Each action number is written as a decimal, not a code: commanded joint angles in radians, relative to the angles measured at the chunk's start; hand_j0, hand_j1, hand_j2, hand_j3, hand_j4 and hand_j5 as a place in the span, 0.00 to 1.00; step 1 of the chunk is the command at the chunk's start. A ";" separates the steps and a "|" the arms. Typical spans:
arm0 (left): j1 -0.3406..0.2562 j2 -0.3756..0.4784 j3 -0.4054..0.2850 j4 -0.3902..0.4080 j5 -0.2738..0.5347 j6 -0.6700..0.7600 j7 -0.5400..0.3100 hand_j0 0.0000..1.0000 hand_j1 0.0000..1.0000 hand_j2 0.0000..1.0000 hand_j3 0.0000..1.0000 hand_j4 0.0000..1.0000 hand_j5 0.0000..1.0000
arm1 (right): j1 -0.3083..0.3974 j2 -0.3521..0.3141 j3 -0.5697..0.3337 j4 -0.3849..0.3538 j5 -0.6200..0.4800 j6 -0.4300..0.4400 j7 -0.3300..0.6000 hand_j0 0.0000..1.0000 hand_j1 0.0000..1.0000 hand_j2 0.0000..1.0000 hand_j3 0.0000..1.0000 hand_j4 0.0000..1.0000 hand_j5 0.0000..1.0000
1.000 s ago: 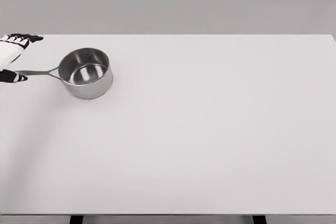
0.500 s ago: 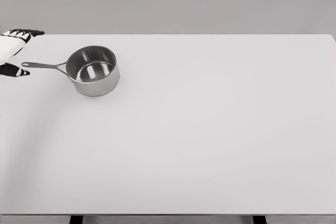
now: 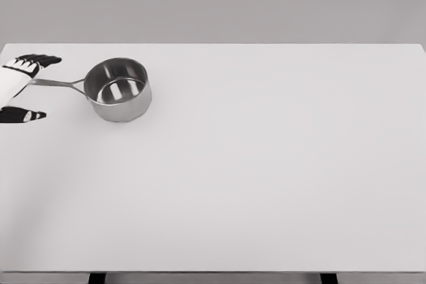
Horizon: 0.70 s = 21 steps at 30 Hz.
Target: Rotate pot handle
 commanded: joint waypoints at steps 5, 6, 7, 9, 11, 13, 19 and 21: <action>0.110 0.012 0.199 -0.315 0.230 -0.014 0.000 1.00 1.00 1.00 1.00 1.00 1.00 | 0.000 0.000 0.000 0.000 0.000 0.000 0.000 1.00 1.00 1.00 1.00 1.00 1.00; 0.141 0.009 0.198 -0.345 0.230 -0.014 0.000 1.00 1.00 1.00 1.00 1.00 1.00 | 0.000 0.000 0.000 0.000 0.000 0.000 0.000 1.00 1.00 1.00 1.00 1.00 1.00; 0.160 0.006 0.196 -0.347 0.232 -0.014 -0.002 1.00 1.00 1.00 1.00 1.00 1.00 | 0.000 0.000 0.000 0.000 0.000 0.000 0.000 1.00 1.00 1.00 1.00 1.00 1.00; 0.178 -0.036 0.163 -0.347 0.228 -0.014 -0.006 1.00 1.00 1.00 1.00 1.00 1.00 | 0.000 0.000 0.000 0.000 0.000 0.000 0.000 1.00 1.00 1.00 1.00 1.00 1.00; 0.184 -0.080 0.009 -0.347 0.224 -0.014 -0.008 1.00 1.00 1.00 1.00 1.00 1.00 | 0.000 0.000 0.000 0.000 0.000 0.000 0.000 1.00 1.00 1.00 1.00 1.00 1.00; 0.186 -0.118 -0.081 -0.347 0.224 -0.014 -0.008 1.00 1.00 1.00 1.00 1.00 1.00 | 0.000 0.000 0.000 0.000 0.000 0.000 0.000 1.00 1.00 1.00 1.00 1.00 1.00; 0.253 -0.151 -0.078 -0.347 0.218 -0.014 -0.011 1.00 1.00 1.00 1.00 1.00 1.00 | 0.000 0.000 0.000 0.000 0.000 0.000 0.000 1.00 1.00 1.00 1.00 1.00 1.00; 0.253 -0.151 -0.075 -0.347 0.218 -0.014 -0.011 1.00 1.00 1.00 1.00 1.00 1.00 | 0.000 0.000 0.000 0.000 0.000 0.000 0.000 1.00 1.00 1.00 1.00 1.00 1.00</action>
